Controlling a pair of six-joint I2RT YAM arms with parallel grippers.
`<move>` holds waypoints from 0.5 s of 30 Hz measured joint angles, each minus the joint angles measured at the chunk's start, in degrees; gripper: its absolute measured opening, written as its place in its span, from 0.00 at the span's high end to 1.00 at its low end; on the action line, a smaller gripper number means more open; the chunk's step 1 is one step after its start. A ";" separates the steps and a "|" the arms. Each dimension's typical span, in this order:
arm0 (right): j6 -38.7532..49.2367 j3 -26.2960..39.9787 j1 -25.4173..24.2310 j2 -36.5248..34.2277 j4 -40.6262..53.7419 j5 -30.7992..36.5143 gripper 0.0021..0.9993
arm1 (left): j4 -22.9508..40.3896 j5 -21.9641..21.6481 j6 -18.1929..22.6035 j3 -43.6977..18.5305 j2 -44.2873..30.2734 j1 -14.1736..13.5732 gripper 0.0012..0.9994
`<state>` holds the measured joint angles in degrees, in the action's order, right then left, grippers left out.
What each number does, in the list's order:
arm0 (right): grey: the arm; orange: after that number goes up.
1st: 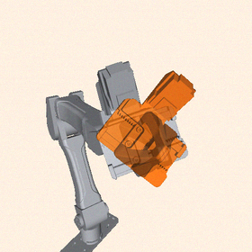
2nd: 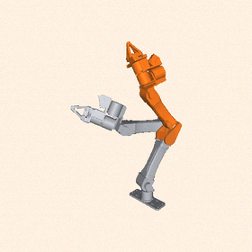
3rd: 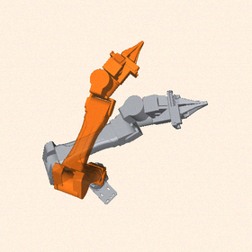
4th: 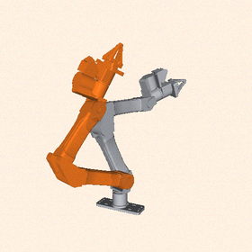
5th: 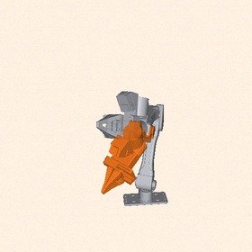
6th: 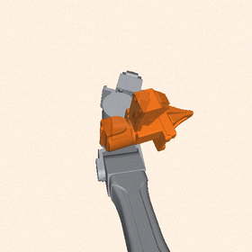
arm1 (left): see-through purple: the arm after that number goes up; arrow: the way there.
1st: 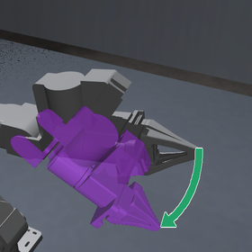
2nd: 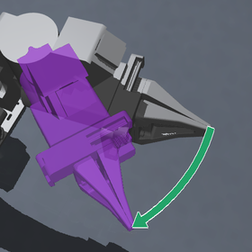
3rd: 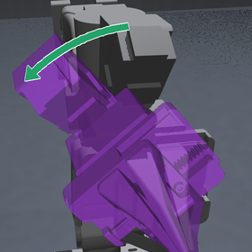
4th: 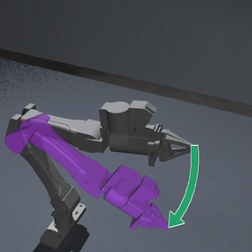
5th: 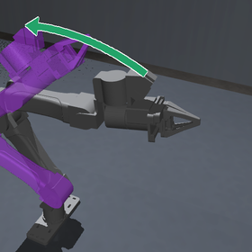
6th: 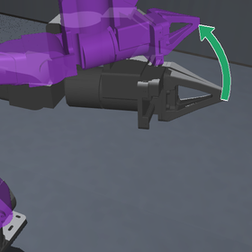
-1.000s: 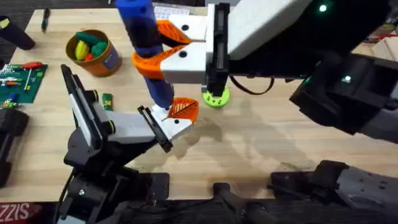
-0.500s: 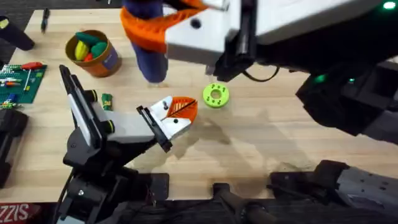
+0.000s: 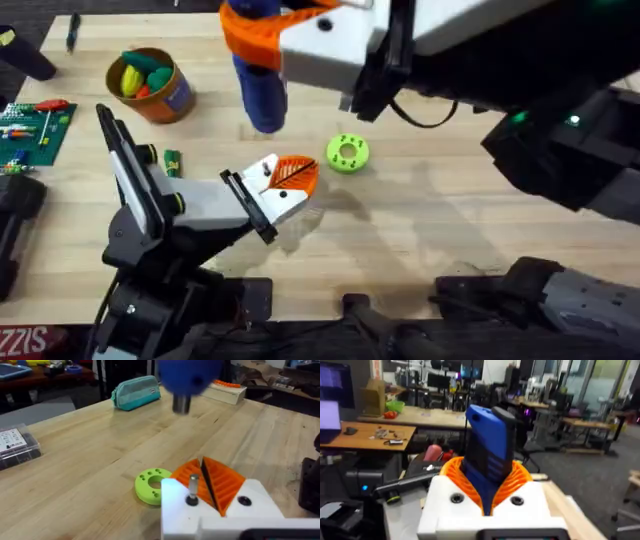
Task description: Pick up the gripper from the table and insert it into the empty holder that is missing its gripper. Then pick up a screw, insert it into the mounting hole, and use the screwdriver to tighten it. Finally, clean up the table by picking up the vegetable and placing it into the bucket.
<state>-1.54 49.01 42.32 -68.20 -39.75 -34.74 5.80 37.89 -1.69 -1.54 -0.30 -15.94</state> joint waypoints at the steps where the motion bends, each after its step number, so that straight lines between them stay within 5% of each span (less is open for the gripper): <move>1: 0.17 0.01 -0.10 0.00 1.41 0.01 0.95 | 0.00 0.00 0.00 0.00 -0.01 0.00 0.99; 7: 2.30 0.33 -3.75 0.04 15.07 6.62 0.95 | 0.00 0.00 0.00 0.00 0.00 0.00 0.99; 15: 3.31 0.33 -9.13 0.04 20.84 16.51 0.95 | 0.00 -0.02 0.00 0.00 0.00 0.00 0.99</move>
